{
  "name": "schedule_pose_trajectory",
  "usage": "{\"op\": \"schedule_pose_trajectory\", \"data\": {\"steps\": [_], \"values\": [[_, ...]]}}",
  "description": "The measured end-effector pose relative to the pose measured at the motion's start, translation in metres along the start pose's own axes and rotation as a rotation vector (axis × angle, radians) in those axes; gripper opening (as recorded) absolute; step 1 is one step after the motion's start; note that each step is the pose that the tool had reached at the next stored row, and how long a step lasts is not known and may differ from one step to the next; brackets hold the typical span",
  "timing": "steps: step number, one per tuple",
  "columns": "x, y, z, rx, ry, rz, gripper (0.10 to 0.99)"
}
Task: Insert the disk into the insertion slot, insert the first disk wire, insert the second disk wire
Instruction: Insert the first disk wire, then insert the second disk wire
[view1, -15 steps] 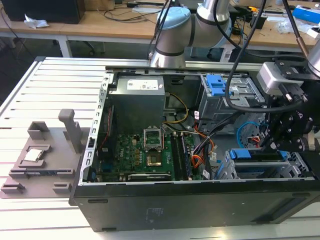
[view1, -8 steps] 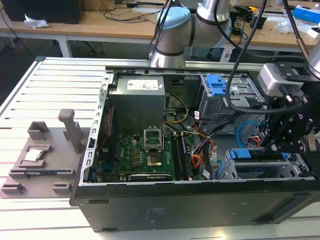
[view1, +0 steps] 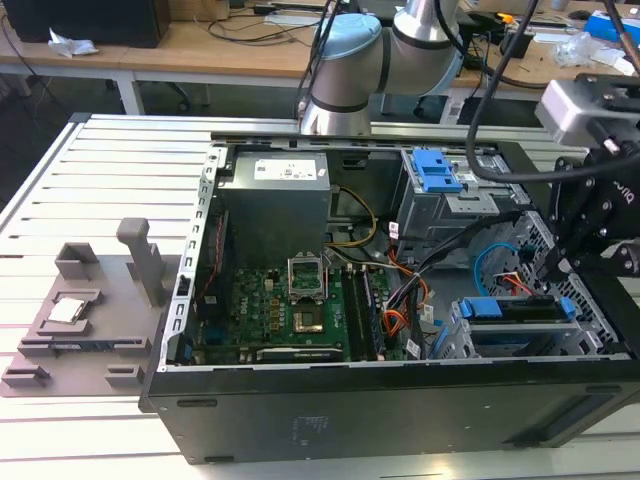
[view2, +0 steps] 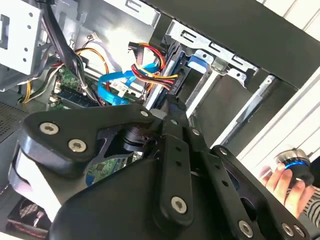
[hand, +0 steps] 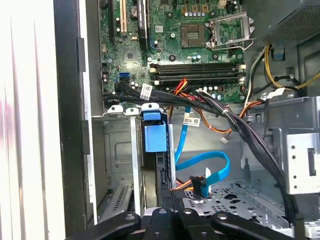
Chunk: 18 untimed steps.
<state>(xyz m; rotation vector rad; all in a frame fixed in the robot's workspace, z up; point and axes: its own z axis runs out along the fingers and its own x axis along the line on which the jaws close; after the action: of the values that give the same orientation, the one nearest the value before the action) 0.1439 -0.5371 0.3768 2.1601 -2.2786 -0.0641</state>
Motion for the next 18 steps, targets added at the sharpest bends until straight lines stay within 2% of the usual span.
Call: {"op": "schedule_pose_trajectory", "data": {"steps": [2,3,18], "values": [[-0.0005,0.0004,-0.0121,0.000,0.0001,0.000,0.106],[-0.0005,0.0004,-0.0129,0.000,-0.0003,0.000,0.106],[-0.0006,0.0004,-0.0134,0.000,0.0000,0.000,0.114]]}}
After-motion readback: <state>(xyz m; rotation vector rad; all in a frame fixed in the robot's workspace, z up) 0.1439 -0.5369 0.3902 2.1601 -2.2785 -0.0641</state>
